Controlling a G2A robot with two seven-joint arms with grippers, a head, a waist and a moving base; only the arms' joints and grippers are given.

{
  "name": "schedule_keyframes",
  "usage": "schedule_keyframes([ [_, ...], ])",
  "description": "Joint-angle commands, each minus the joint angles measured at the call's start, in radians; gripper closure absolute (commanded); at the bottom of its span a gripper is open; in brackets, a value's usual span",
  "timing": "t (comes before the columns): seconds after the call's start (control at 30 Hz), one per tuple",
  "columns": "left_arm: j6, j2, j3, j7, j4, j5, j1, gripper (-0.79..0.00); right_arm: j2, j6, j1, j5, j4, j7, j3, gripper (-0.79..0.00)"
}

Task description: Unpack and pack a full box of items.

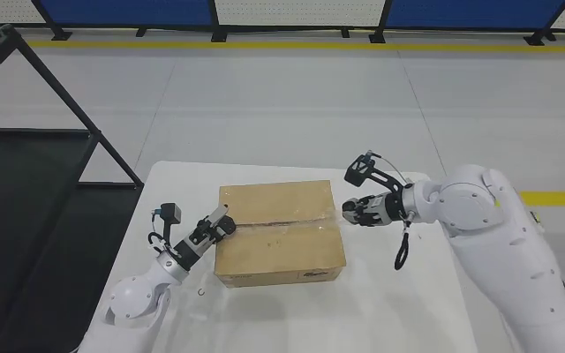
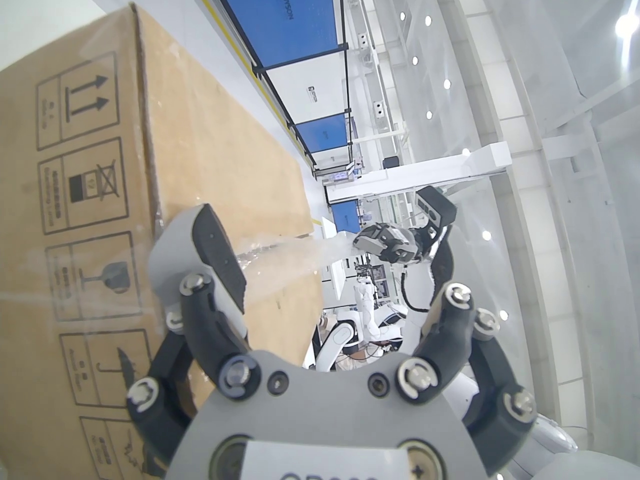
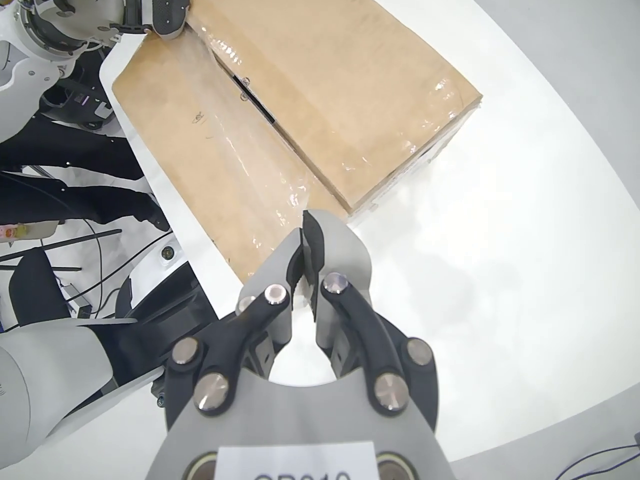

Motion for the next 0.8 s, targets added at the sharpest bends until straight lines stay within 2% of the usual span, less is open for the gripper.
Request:
schedule_keyframes([
  [0.0, 0.002, 0.0, 0.001, 0.0, 0.0, 0.001, -0.001, -0.785, -0.002, 0.004, 0.003, -0.012, 0.01, -0.015, -0.013, 0.0],
  [0.23, 0.003, 0.0, 0.001, 0.007, 0.0, 0.002, 0.003, -0.785, -0.004, -0.009, 0.008, -0.028, 0.032, -0.089, -0.037, 0.0],
  [0.5, 0.004, 0.001, 0.001, 0.011, -0.002, 0.003, 0.005, -0.785, 0.006, -0.034, -0.027, -0.05, 0.005, -0.226, 0.002, 0.0],
  [0.77, 0.005, 0.0, 0.0, 0.021, 0.0, 0.001, 0.007, -0.785, 0.018, -0.036, -0.061, -0.068, -0.033, -0.272, 0.03, 0.0],
])
